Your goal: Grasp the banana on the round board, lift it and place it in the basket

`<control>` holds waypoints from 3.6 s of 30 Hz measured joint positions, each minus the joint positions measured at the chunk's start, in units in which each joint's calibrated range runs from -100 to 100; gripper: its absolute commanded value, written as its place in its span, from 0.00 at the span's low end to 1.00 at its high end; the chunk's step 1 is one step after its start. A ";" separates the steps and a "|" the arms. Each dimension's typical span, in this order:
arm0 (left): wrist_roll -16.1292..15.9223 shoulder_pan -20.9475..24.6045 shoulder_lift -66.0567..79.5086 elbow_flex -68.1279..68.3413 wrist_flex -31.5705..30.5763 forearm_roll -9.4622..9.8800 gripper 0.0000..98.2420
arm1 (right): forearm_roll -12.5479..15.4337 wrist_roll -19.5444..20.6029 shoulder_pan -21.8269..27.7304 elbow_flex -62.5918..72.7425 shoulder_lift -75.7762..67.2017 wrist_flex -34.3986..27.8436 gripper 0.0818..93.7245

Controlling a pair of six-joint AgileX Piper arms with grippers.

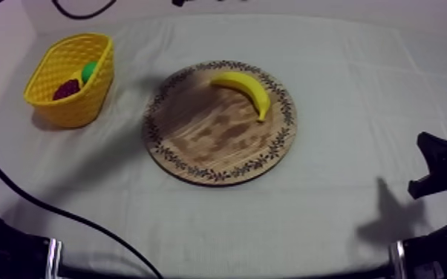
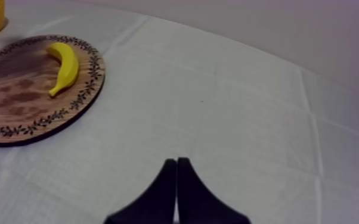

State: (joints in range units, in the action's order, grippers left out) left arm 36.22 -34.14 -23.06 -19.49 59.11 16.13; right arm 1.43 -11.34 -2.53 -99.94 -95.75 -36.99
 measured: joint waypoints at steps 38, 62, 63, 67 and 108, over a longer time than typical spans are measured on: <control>11.15 -1.80 1.24 16.95 -0.93 -0.72 0.72 | 0.00 0.00 0.00 0.00 0.00 0.00 0.00; 11.26 -3.77 -13.70 11.07 -4.98 -0.26 0.75 | 0.00 0.00 0.00 0.00 0.00 0.00 0.00; 11.54 -3.77 -14.63 9.96 -4.82 -0.26 0.75 | 0.00 0.00 0.00 0.00 0.00 0.00 0.00; 12.70 -3.77 -17.98 6.12 -4.82 0.21 0.74 | 0.00 0.00 0.00 0.00 0.00 0.00 0.00; 17.52 -1.71 -30.00 -4.00 -6.98 8.41 0.67 | 0.00 -0.05 0.00 0.00 0.00 0.00 0.00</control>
State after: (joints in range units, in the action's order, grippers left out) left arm 53.73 -35.84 -53.06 -23.49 52.14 24.54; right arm 1.43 -11.39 -2.53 -99.94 -95.75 -37.00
